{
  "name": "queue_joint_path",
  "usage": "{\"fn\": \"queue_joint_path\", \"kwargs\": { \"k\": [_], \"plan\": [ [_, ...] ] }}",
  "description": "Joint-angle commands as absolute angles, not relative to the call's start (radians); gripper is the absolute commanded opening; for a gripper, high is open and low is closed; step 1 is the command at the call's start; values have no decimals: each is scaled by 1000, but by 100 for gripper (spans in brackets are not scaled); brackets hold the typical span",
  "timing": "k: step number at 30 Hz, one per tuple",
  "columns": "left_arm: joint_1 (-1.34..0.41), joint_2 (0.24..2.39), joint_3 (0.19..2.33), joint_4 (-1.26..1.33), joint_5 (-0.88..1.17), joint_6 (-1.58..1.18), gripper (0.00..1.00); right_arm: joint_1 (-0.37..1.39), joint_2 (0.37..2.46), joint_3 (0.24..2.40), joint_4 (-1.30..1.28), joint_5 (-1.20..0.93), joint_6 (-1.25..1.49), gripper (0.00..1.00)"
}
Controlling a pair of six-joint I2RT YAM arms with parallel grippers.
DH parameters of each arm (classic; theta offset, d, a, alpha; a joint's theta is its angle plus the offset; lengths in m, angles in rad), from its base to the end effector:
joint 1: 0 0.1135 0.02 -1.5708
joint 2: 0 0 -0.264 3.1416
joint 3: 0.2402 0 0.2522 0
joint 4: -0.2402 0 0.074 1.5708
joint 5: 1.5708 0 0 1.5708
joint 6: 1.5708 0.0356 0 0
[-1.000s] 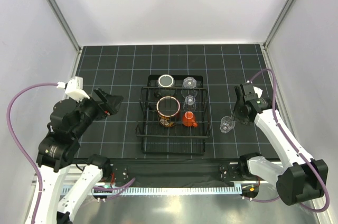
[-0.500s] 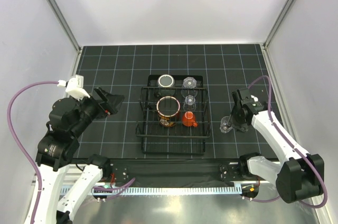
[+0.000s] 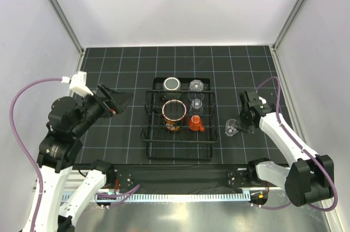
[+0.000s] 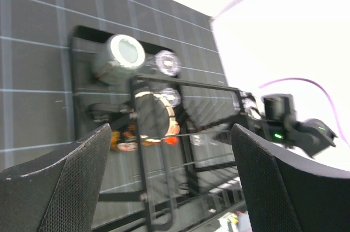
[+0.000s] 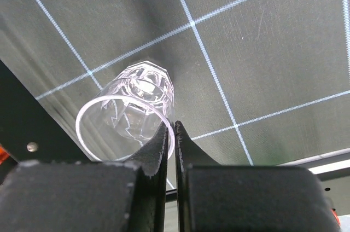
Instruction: Load the cups into the dish rack
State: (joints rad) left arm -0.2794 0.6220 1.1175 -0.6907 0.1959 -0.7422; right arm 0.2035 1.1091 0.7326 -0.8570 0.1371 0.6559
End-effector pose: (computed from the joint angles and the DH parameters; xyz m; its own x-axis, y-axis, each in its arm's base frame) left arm 0.0935 -0.0340 0.4154 -0.4443 -0.5622 -0.6975 0.2086 0.6922 -0.6909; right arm 0.1855 0.0333 0.2125 -0.8275 0.4461 -0.3409 0.4401 0.8924 0.0996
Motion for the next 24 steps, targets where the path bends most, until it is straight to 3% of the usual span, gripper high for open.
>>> {"fn": "queue_joint_path", "kwargs": {
  "k": [1, 8, 12, 16, 20, 24],
  "plan": [
    [-281, 666, 1143, -534, 342, -808, 86, 189, 1117, 859, -850, 186, 637, 4],
    [-281, 734, 1104, -201, 546, -940, 82, 149, 1149, 1204, -850, 109, 506, 4],
    [-281, 840, 1155, -53, 638, -1031, 82, 150, 1163, 1402, -757, -235, 477, 4],
    [-281, 902, 1132, 180, 666, -1182, 85, 158, 1122, 1404, -472, -632, 592, 4],
    [-314, 965, 1100, 408, 686, -1336, 88, 216, 1112, 1413, -203, -780, 707, 4],
    [-391, 1017, 1120, 452, 669, -1348, 88, 288, 1121, 1428, -83, -839, 770, 4]
  ]
}}
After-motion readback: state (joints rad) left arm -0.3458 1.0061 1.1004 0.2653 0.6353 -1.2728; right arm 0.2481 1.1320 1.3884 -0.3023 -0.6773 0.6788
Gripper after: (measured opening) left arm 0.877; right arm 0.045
